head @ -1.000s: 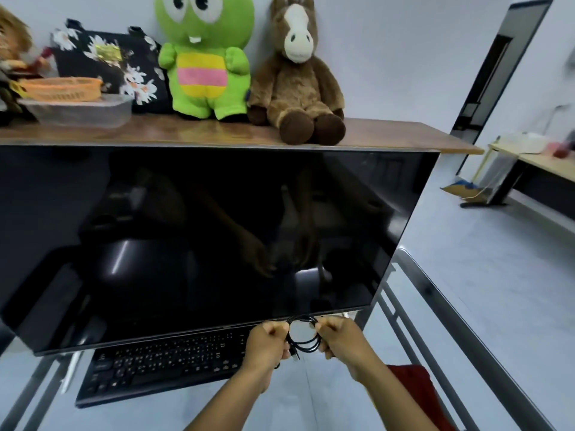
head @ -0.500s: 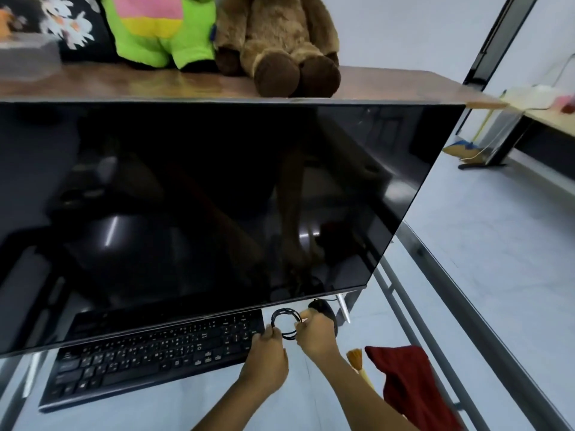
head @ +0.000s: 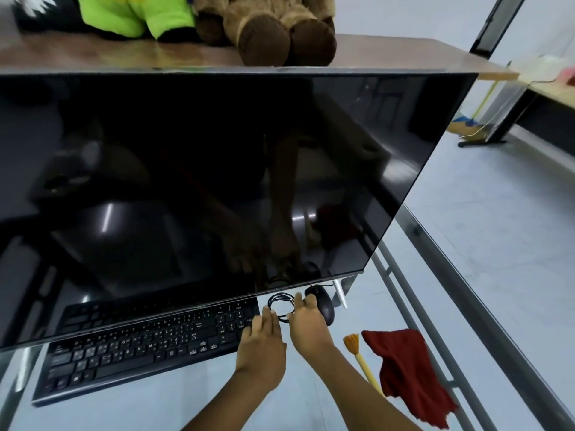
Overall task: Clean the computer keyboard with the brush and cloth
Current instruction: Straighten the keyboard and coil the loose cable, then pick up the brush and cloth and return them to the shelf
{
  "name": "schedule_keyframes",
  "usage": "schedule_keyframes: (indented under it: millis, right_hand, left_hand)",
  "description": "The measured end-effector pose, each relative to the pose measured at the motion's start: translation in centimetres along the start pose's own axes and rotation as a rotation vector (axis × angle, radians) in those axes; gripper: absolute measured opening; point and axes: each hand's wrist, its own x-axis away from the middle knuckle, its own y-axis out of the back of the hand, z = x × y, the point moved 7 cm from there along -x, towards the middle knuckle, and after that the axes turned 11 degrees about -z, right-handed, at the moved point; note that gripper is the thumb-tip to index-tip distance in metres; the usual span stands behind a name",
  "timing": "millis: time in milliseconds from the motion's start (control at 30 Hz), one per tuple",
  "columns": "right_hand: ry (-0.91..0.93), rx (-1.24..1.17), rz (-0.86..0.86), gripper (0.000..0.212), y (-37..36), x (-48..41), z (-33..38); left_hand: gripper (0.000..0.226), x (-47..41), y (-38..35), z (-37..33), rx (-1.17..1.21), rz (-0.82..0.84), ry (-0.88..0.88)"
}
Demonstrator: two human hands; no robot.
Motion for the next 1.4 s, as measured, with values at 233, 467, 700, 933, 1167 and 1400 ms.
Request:
schedule_keyframes:
  millis: [233,467,700,933,1167,1400]
  right_hand:
    - [-0.045,-0.205,-0.289,0.028,6.6,1.6,-4.4]
    - [-0.394,-0.165,-0.352,0.032,9.8,4.7,-16.5]
    - [-0.542,-0.072,-0.187,0.05,7.2,5.8,-22.9]
    - [-0.562,-0.157,-0.097,0.038,4.7,4.9,-23.5]
    - [-0.172,-0.226,-0.037,0.016,9.6,4.6,-19.0]
    - [0.026,-0.216,-0.341,0.009,25.1,6.0,-15.0]
  left_hand:
    - [0.05,0.8,3.5,-0.7,0.244,-0.123,0.003]
    - [0.031,1.2,3.4,-5.4,0.53,0.049,0.023]
    - [0.035,-0.5,2.3,-11.5,0.584,0.097,0.167]
    - [0.03,-1.7,1.2,-13.5,0.596,0.123,0.286]
    - [0.019,-1.9,3.1,-12.3,0.848,0.026,0.325]
    - [0.02,-1.7,19.2,-10.4,0.994,-0.421,0.079]
